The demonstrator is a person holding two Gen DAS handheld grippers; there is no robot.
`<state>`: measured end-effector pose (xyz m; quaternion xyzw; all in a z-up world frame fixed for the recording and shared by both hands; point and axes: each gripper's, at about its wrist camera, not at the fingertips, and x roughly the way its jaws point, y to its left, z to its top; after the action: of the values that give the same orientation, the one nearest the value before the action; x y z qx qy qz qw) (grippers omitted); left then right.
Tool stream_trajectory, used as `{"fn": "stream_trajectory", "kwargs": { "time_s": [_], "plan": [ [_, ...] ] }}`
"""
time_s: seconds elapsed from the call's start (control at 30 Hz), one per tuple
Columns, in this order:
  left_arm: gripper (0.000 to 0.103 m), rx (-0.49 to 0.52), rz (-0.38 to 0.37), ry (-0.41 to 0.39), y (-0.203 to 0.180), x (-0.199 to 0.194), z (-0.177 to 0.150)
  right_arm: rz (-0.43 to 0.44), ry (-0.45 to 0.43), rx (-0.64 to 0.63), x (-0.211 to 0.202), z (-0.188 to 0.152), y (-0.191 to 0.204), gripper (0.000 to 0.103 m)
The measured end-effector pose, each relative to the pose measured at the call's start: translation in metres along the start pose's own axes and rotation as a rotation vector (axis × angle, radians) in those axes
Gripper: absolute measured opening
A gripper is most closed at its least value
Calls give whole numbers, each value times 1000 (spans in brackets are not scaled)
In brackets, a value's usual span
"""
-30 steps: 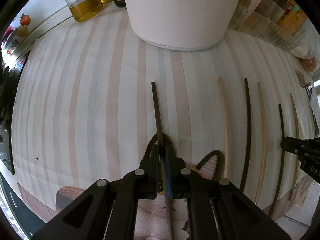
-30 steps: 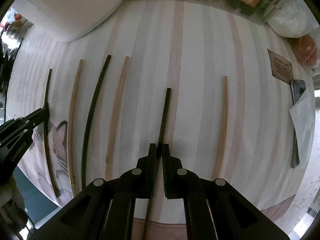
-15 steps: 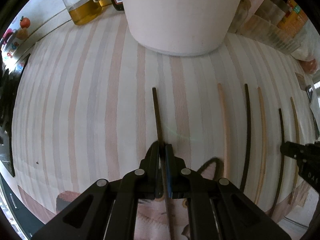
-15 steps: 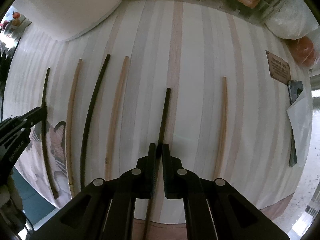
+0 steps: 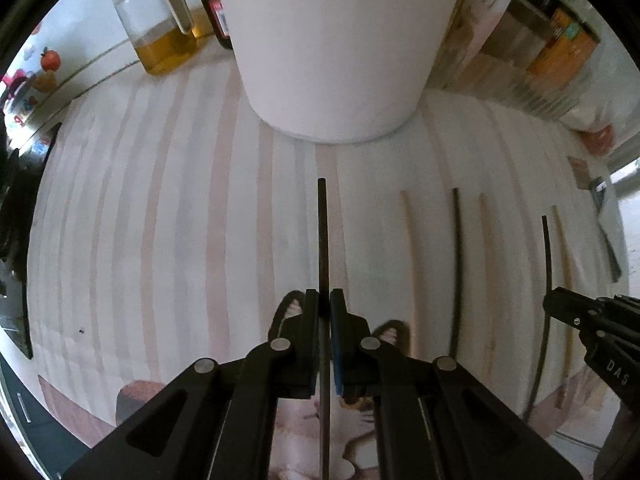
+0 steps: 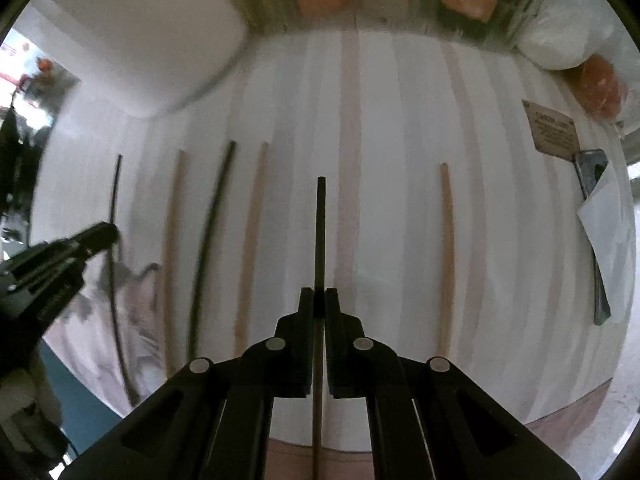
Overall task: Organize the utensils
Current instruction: 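Lift both dark chopsticks toward the cream holder for insertion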
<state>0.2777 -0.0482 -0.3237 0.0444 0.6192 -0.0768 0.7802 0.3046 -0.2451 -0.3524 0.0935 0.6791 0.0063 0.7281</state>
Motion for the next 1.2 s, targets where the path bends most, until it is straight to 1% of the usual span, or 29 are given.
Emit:
{"fn": "stream_trajectory", "kwargs": {
  "time_s": [0.13,0.27,0.43,0.57,0.63,0.8,0.97,1.2],
  "plan": [
    [3,-4,-13,-42,1,-24,-6,12,-79,-18,-23,-10,8,5],
    [3,-11,-19,-92,-1,-48,-5,31,-153,-22,-46,-19,11,5],
    [3,-11,-29,-149,0,-74,-5,39,-212,-39,-68,-18,8,5],
    [3,-15,-33,-174,0,-85,-2,31,-256,-68,-80,-22,20,4],
    [3,-16,-32,-185,1,-89,-2,32,-282,-76,-82,-19,13,4],
    [3,-18,-28,-223,2,-104,-1,26,-352,-94,-101,-15,18,4],
    [3,-11,-28,-279,-2,-124,4,23,-416,-112,-120,-11,24,4],
    [3,0,-42,-372,-11,-158,19,23,-529,-123,-150,-3,32,4]
  ]
}}
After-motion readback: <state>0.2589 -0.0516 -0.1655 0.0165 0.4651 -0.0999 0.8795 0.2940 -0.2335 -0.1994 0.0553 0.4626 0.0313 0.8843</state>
